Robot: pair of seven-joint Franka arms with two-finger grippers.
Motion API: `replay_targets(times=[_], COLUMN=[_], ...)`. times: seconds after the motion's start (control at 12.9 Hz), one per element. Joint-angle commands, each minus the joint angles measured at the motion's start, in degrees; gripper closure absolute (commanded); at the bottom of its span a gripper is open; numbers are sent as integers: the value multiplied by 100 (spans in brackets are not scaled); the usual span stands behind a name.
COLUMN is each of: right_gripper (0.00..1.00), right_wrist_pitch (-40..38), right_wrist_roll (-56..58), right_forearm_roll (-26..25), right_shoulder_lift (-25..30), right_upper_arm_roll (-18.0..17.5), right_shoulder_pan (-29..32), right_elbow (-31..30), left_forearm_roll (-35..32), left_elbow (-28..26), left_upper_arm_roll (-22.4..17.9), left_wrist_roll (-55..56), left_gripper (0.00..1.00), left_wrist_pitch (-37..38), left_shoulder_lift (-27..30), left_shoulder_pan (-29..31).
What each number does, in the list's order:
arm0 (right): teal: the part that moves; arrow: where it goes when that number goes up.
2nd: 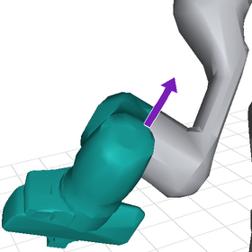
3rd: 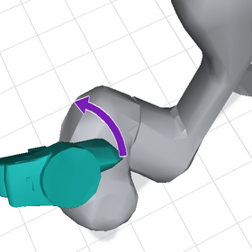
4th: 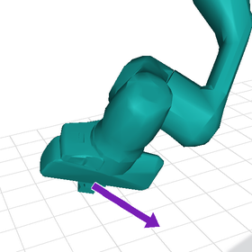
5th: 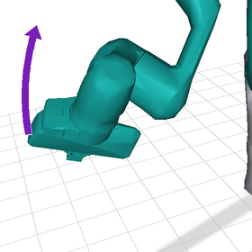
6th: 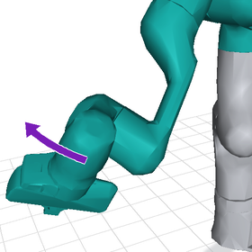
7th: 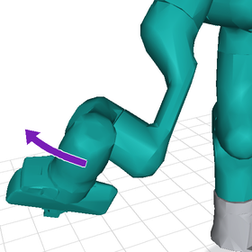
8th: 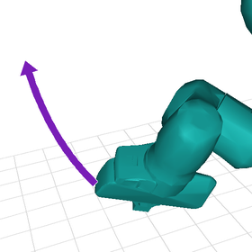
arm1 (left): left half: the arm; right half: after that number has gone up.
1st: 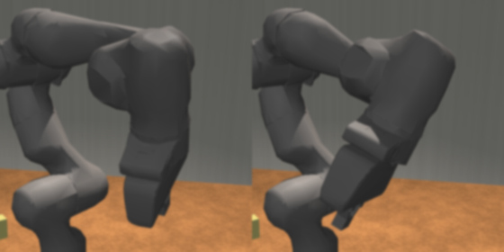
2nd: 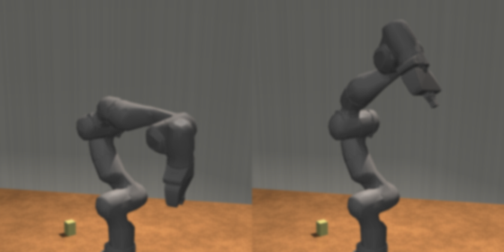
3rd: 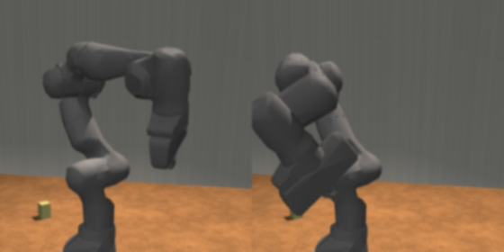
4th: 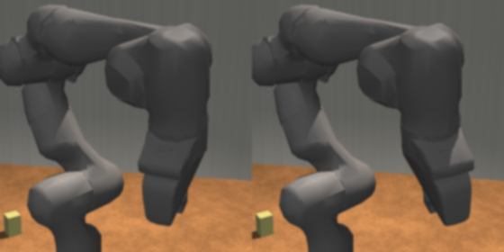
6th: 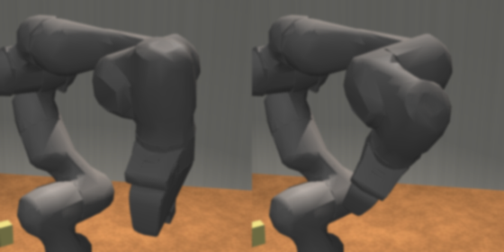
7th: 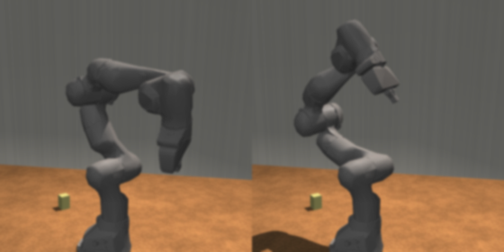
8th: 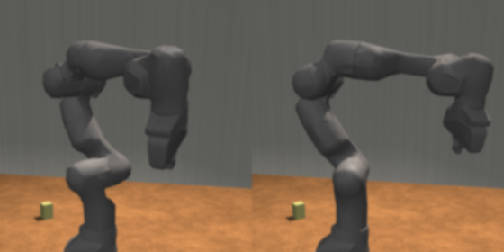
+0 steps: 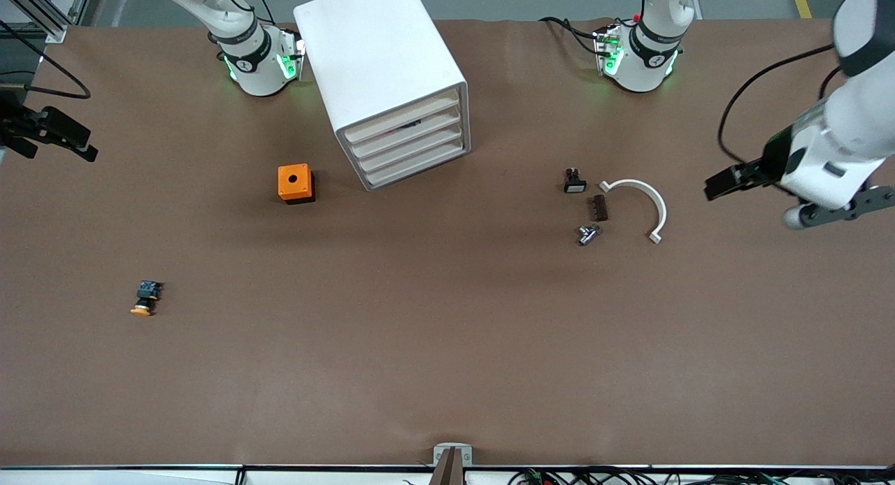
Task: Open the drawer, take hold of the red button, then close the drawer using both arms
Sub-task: 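Move the left gripper toward the white cabinet's drawer handle, then pull the drawer open with the left gripper while the right gripper approaches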
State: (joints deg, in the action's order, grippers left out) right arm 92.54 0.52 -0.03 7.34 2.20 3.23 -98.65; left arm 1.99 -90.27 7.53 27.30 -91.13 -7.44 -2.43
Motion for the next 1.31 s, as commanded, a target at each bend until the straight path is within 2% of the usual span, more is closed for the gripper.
replay_targets(times=[0.0,0.23,0.39,0.7,0.93,1.08,1.24], right_gripper=[0,0,0,0,0,0,0], right_wrist_pitch=[-26,10,27,272,352,352,344], right_wrist_roll=[10,27,19,19,19,19,-25], right_forearm_roll=[-41,-50,-49,-198,-225,-225,-225], right_shoulder_lift=[-162,-714,-804,-1049,-1252,-1446,-1455], right_upper_arm_roll=[-35,-35,-35,-35,-35,-35,-35], right_shoulder_pan=[160,187,178,196,222,222,222], right_elbow=[197,363,478,504,610,627,636], left_forearm_roll=[73,73,108,565,1056,1364,2065], left_elbow=[0,27,88,623,782,818,809], left_upper_arm_roll=[414,785,803,803,803,811,794], left_wrist_roll=[1525,3592,4560,7109,9067,9652,10038], left_gripper=[0,0,0,0,0,0,0], left_wrist_pitch=[-290,-624,-765,-766,-775,-783,-783], left_shoulder_lift=[-528,-1117,-1556,-2584,-3043,-3192,-3342], left_shoulder_pan=[-20,-318,-713,-1363,-1734,-1901,-2112])
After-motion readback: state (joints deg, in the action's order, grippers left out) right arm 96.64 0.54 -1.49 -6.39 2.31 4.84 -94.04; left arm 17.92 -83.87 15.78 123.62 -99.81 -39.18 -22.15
